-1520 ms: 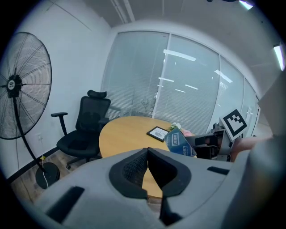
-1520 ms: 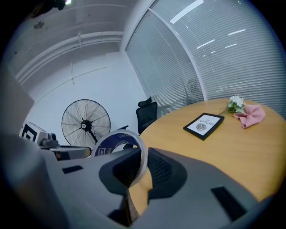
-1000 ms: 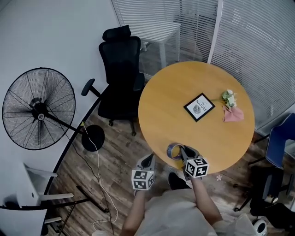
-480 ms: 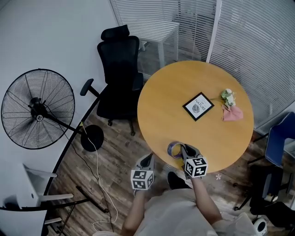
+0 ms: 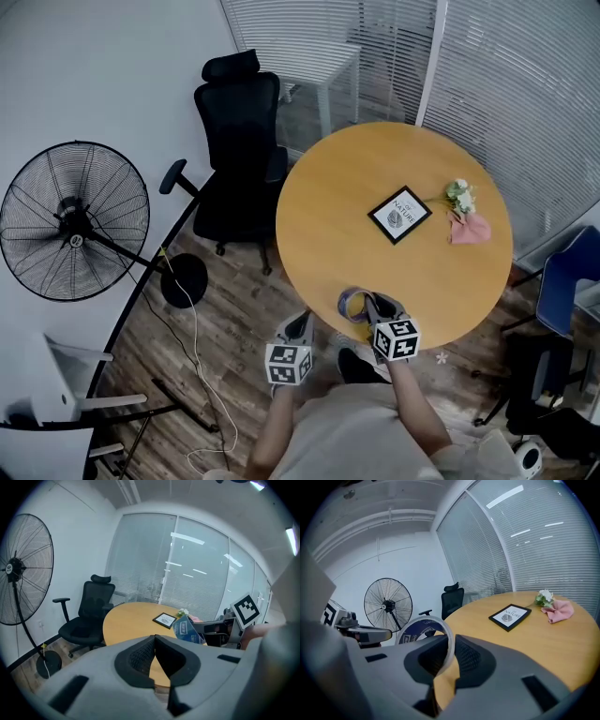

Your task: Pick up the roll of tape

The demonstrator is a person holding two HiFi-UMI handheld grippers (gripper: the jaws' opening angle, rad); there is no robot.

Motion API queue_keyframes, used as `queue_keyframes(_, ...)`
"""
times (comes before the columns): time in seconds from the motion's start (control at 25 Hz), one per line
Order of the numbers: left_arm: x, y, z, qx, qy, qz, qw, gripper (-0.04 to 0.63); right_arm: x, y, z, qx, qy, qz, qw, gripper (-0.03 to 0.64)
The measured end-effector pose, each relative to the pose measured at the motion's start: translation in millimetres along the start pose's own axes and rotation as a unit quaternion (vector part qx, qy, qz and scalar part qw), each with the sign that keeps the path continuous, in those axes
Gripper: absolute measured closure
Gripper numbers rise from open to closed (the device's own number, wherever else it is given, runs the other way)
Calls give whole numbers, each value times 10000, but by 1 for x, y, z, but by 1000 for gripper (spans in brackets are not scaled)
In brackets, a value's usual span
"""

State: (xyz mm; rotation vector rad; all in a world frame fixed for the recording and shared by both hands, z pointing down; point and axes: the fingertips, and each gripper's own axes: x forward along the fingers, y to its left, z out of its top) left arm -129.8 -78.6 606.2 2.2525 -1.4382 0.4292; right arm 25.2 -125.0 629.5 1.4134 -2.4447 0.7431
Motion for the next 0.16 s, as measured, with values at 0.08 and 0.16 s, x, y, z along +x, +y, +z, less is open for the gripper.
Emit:
queue_keyframes(0.08,0,-1,2,17,-23,-26,10000,587,0,0,2,7,-14,-3,10000,572)
queue_keyframes(0.16,-1,-1,4,23,-47,-46,10000,587,0,1,3,9,-27,3,10000,572)
